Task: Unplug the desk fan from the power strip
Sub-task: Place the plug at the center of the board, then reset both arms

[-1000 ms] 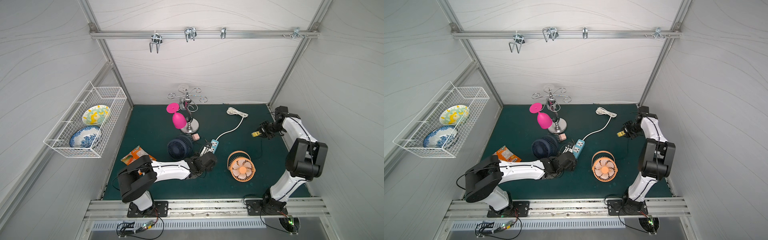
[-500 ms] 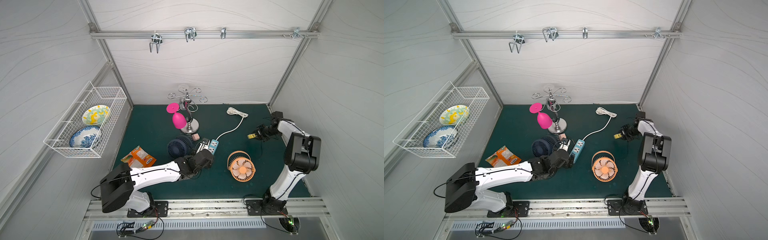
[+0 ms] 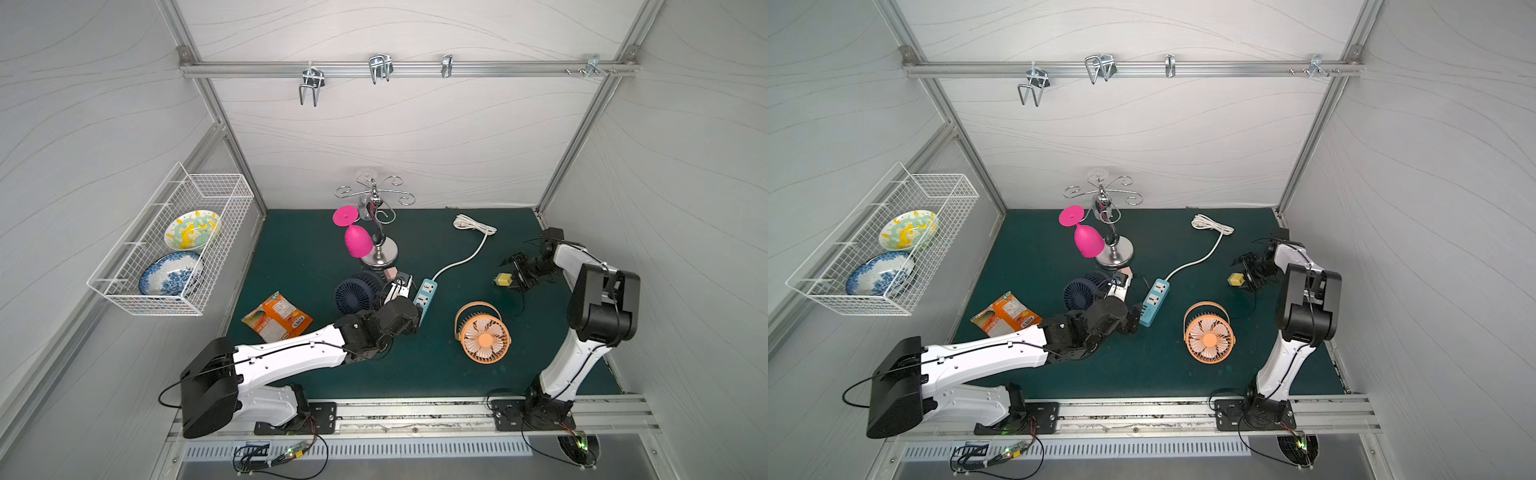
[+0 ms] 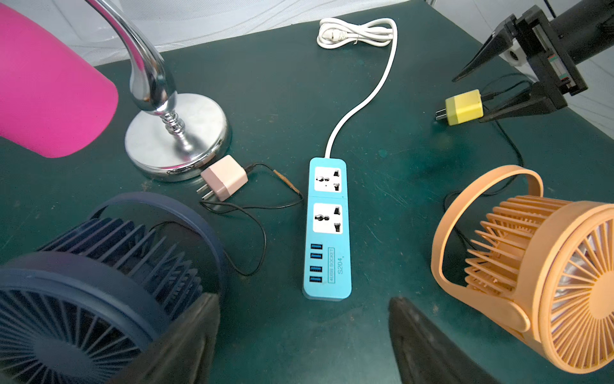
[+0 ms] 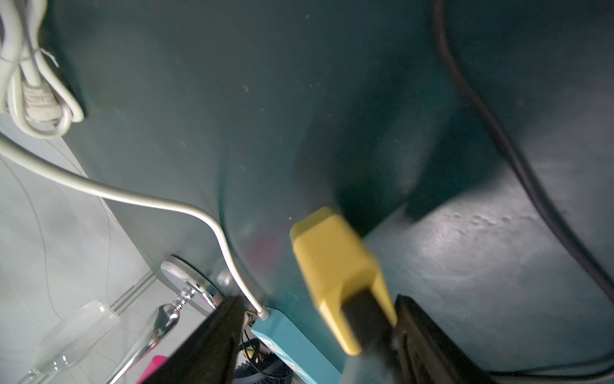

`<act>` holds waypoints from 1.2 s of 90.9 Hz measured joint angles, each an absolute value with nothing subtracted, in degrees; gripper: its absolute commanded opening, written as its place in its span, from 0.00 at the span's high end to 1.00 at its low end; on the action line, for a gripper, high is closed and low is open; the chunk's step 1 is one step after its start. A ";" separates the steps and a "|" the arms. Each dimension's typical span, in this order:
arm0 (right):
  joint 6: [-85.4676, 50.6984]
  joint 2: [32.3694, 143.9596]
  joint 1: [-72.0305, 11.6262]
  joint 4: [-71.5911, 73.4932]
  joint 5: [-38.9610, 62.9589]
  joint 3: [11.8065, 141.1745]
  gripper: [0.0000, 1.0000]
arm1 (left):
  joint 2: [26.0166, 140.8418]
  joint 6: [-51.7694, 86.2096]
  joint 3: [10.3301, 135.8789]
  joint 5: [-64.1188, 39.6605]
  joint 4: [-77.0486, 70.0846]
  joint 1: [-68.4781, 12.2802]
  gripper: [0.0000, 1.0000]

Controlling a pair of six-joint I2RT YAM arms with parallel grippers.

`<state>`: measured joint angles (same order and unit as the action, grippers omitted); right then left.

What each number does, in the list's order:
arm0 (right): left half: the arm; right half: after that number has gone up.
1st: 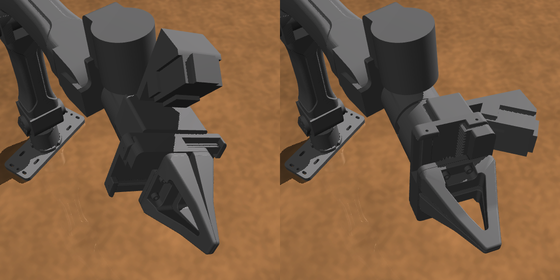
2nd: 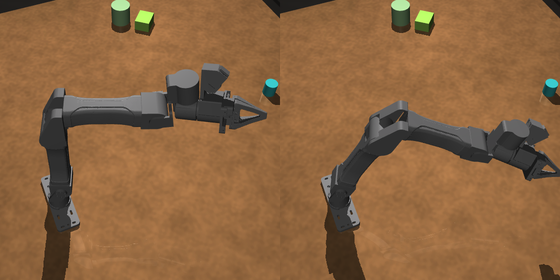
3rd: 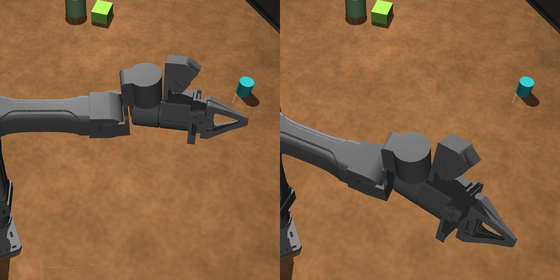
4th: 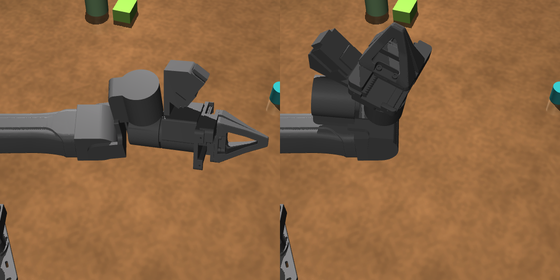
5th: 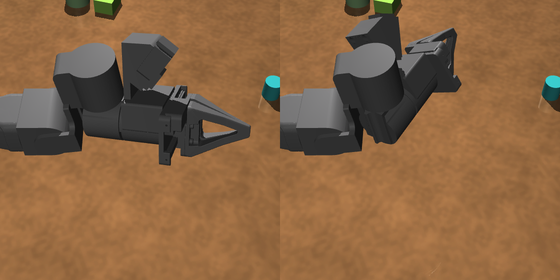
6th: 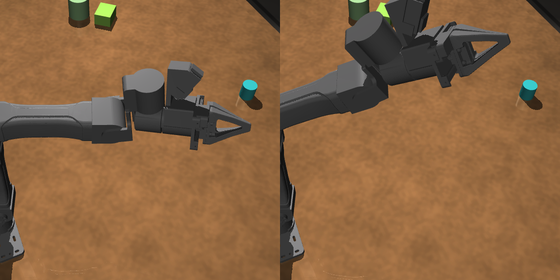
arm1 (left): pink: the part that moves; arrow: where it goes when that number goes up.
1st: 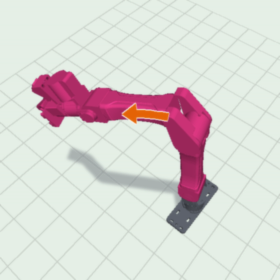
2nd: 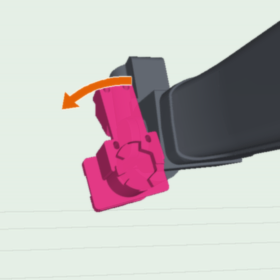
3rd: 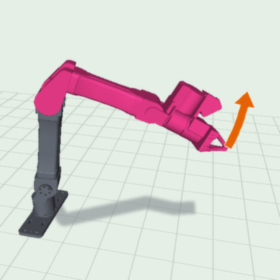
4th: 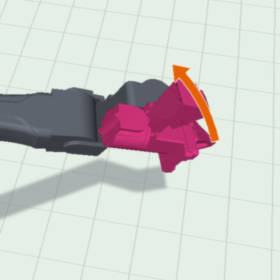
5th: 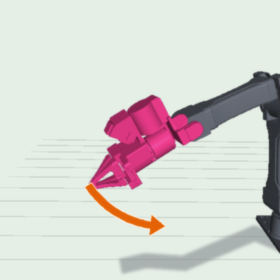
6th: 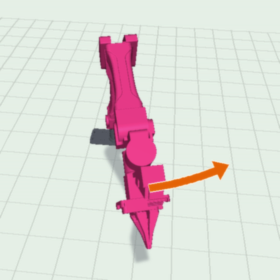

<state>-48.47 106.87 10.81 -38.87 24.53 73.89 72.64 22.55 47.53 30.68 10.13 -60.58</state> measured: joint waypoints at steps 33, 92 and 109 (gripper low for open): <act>-45.98 99.04 10.90 -46.02 17.37 76.69 0.01 | 62.33 21.06 49.12 27.03 18.68 -44.36 0.00; -30.89 81.10 1.80 -36.12 -15.90 67.90 0.01 | 61.06 10.76 42.28 11.94 17.32 -4.47 0.00; -23.68 74.72 -2.98 -20.60 -23.16 52.69 0.01 | 65.84 8.40 37.98 11.31 10.00 -1.37 0.01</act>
<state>-23.68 74.72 -2.98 -20.60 -23.16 52.69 65.84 8.40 37.98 11.31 10.00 -1.37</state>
